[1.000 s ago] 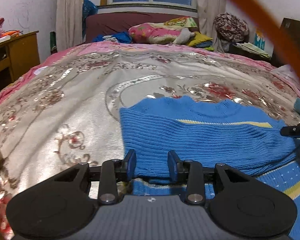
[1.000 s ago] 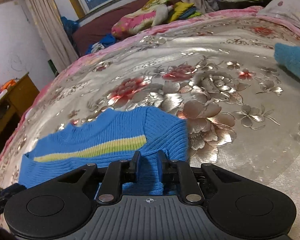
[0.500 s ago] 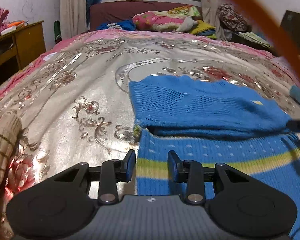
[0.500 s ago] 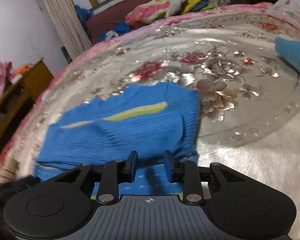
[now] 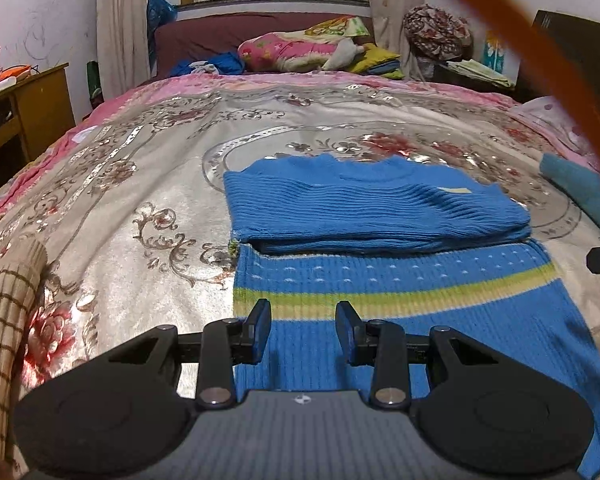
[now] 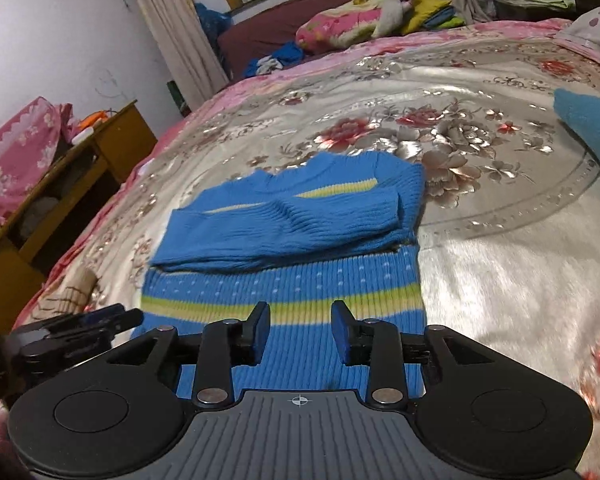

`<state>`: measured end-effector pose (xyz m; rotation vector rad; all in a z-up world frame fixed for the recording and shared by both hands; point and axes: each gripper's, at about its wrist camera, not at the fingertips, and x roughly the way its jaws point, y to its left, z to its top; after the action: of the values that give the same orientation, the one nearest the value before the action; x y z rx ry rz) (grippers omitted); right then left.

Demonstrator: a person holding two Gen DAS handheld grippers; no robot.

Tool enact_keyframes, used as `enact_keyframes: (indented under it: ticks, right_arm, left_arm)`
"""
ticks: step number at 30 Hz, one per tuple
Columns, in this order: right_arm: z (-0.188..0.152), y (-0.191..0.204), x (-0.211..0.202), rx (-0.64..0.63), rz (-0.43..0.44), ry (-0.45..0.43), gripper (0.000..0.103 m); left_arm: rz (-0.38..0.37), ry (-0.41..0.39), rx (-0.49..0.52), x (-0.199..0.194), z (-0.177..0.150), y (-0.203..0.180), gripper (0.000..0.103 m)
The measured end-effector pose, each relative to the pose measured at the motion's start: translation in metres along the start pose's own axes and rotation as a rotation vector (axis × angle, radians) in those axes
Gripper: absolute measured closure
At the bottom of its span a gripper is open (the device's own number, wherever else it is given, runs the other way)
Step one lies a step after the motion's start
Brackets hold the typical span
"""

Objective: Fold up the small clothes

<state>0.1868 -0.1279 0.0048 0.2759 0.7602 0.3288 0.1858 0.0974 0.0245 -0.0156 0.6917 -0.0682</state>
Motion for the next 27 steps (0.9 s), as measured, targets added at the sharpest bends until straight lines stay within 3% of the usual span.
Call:
enact_keyframes:
  ticks: [27]
  right_arm:
    - [-0.072, -0.019, -0.042, 0.078, -0.044, 0.086, 0.056]
  left_arm:
    - [-0.001, 0.079, 0.031, -0.033, -0.051, 0.0, 0.061]
